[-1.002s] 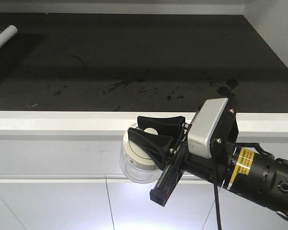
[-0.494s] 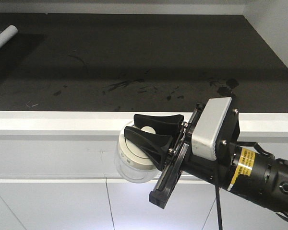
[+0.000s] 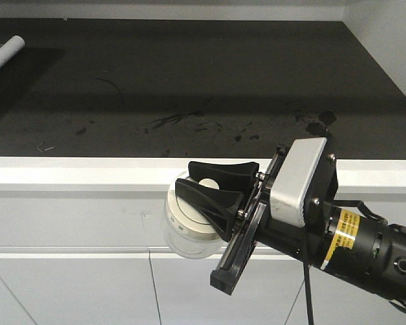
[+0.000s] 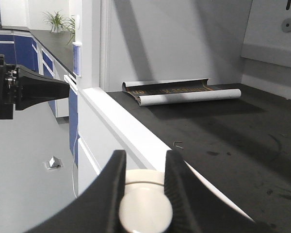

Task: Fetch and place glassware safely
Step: 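Pull the held jar out of the hood toward the robot, then drive the base across the lab holding the jar in the right gripper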

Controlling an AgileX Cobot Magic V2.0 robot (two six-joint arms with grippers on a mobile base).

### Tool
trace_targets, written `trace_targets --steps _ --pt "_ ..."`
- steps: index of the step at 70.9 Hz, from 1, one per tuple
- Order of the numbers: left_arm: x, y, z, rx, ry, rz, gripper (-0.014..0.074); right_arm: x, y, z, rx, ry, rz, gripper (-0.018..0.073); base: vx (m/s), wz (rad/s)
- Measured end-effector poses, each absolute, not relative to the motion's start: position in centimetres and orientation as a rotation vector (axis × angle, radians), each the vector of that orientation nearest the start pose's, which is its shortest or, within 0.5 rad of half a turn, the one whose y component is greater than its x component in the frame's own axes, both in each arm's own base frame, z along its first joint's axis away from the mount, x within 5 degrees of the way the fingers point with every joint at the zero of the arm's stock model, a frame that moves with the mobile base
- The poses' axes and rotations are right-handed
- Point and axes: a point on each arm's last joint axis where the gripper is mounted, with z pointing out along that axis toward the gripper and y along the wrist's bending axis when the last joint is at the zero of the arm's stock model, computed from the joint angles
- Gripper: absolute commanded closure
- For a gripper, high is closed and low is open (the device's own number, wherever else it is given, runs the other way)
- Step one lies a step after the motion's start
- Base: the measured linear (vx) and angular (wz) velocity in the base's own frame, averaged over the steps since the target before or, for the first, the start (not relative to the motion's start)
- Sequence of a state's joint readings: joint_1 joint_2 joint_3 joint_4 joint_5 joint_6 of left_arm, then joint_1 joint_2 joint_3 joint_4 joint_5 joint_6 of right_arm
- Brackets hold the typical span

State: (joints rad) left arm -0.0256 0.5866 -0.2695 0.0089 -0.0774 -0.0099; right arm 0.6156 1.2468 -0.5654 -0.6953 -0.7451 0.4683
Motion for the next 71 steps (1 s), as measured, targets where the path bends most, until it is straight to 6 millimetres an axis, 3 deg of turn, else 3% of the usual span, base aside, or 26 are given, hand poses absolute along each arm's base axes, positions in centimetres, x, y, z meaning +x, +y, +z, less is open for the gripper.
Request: trace_targets --steps 39,71 --pt "12.52 -0.33 26.18 0.022 1.723 -0.02 0.0603 18.03 17.59 28.26 -0.876 1.342 0.765 0.0563 0.0 0.04" --pt "12.52 -0.33 26.18 0.022 1.723 -0.02 0.0603 18.03 17.59 28.26 -0.876 1.342 0.765 0.0563 -0.04 0.4"
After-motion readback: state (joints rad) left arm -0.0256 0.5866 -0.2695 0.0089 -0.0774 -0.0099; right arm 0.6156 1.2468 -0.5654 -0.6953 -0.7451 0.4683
